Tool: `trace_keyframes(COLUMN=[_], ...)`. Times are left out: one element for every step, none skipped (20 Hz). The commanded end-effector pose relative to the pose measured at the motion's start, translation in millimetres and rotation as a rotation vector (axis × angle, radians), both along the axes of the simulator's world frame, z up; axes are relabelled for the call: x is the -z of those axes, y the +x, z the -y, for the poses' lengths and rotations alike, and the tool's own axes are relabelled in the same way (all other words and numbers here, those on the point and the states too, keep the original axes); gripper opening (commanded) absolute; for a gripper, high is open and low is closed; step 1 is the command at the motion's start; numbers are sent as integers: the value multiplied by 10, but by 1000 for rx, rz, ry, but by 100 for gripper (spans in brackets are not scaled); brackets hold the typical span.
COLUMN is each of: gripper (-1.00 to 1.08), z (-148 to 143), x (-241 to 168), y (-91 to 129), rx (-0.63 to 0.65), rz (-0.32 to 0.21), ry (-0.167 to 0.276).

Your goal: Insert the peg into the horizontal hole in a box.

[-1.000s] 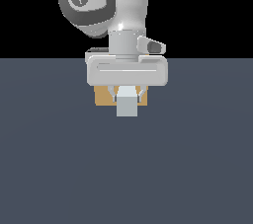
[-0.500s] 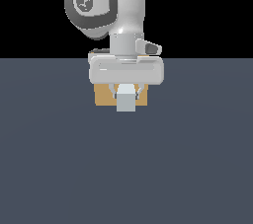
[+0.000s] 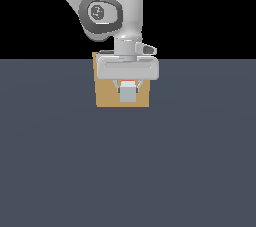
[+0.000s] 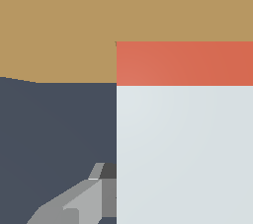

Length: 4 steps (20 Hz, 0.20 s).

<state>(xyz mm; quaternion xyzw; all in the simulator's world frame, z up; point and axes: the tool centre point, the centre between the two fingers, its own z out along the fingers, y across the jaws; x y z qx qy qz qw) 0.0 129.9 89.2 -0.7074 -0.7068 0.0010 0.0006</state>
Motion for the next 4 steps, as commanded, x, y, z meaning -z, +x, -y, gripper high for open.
trace_keyframes(gripper=[-100,-100,-100,-100], z=[-102,-124,-136,-140], x=[-29,-32,-32,-32], y=[24,26,28,29], rx=[1,1,1,1], rz=[6,6,6,6], ry=[1,1,1,1])
